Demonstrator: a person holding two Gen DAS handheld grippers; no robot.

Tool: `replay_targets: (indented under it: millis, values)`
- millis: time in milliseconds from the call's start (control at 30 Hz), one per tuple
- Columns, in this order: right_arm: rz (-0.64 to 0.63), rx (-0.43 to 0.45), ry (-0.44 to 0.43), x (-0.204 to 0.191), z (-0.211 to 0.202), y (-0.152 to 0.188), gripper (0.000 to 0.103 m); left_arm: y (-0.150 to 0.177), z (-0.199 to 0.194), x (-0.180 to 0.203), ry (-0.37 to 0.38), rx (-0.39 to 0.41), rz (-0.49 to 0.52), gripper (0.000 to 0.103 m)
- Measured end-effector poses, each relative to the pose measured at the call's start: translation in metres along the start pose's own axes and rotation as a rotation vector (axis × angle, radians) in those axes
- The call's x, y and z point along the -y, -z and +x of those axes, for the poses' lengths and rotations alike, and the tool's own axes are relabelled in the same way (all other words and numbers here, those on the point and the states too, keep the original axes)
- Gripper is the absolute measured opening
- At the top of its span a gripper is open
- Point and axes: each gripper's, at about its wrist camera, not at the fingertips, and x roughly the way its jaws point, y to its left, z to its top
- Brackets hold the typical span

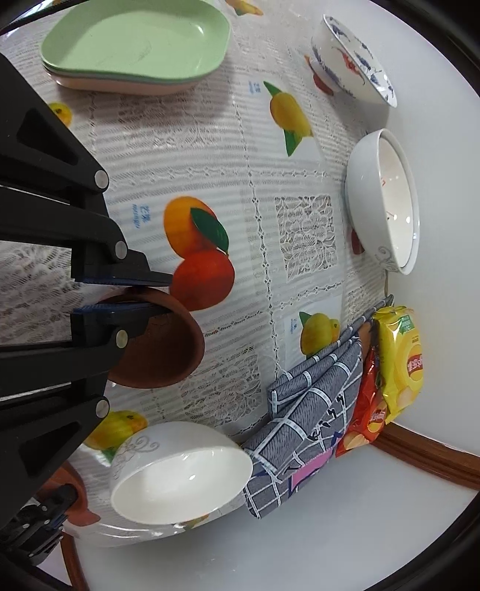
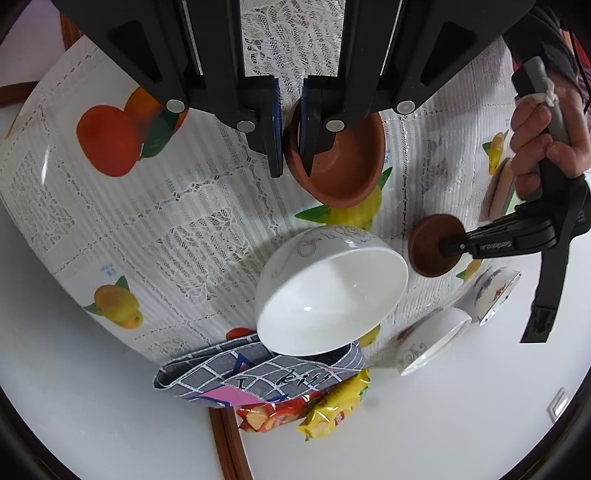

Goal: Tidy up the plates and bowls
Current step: 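Carry the right gripper's terracotta bowl over the white bowl while the left gripper holds its bowl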

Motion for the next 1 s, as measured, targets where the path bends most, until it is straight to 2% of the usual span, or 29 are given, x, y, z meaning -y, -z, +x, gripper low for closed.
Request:
replay_targets:
  millis: [500, 833, 1000]
  values:
    - [0.044, 0.077, -0.063, -0.025, -0.034, -0.004, 0.008, 0.006, -0.071, -0.018, -0.019, 0.074, 0.002, 0.008]
    - [0.062, 0.16, -0.057, -0.049, -0.072, -0.037, 0.008, -0.001, -0.118, -0.031, -0.04, 0.146, -0.005, 0.008]
    - [0.069, 0.216, -0.087, -0.064, -0.094, -0.053, 0.008, -0.006, -0.133, -0.038, -0.045, 0.173, -0.013, 0.008]
